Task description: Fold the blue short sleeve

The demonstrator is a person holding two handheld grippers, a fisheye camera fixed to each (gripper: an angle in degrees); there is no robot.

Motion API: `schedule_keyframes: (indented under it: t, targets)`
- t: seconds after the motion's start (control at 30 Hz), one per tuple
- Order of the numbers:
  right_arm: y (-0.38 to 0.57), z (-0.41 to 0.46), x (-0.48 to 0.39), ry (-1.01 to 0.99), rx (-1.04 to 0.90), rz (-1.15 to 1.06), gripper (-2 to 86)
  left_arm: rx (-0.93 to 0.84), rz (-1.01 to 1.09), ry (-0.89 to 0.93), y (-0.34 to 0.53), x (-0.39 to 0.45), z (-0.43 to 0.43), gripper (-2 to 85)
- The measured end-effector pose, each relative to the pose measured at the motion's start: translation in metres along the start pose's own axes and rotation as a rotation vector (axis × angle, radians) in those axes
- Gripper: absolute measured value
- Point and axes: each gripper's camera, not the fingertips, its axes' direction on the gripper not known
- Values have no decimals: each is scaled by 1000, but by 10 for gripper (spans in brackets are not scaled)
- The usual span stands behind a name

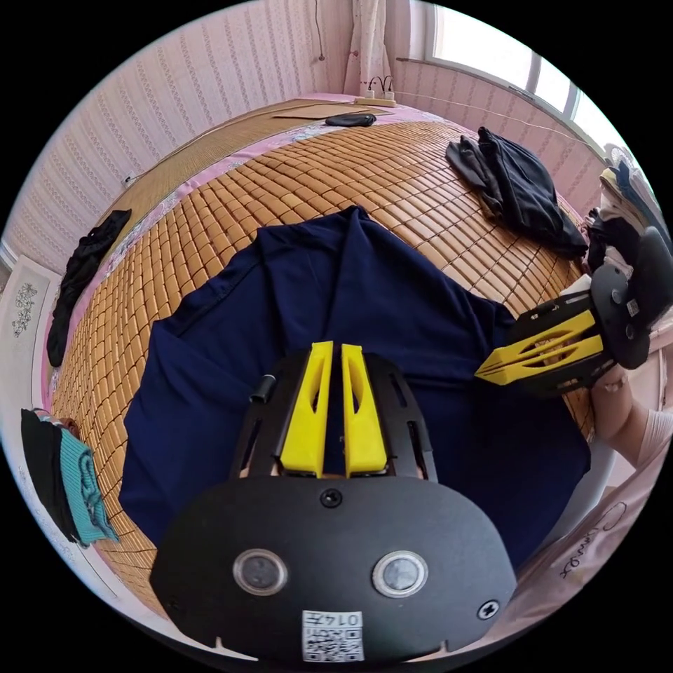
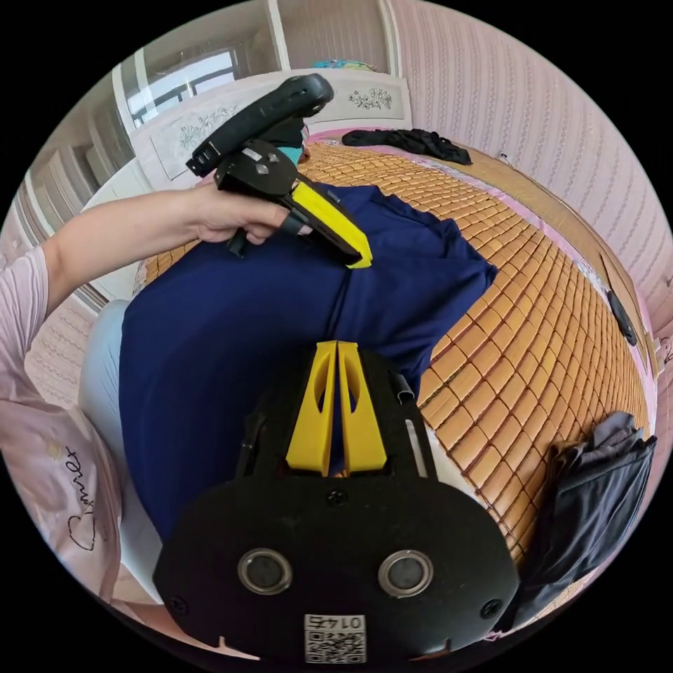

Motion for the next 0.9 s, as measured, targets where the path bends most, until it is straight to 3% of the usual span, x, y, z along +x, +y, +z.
schedule_keyframes:
  t: [0.2,0.4,0.53,0.63,0.9]
  targets:
    - [-1,6,-6,-6,-15,-42,-8,29,-35,16,25,-9,-12,-7]
    - [13,-11,12,47,106,15,-9,109,-94,18,66,-21,-57,0]
    - [41,-32,54,23,248,190,-9,255,-147,32,131,-37,-114,5]
    - [51,-37,62,91,290,252,-8,297,-227,-70,194,-58,-146,11]
    - [23,-13,30,275,239,234,0,238,-521,-251,360,-125,-178,38]
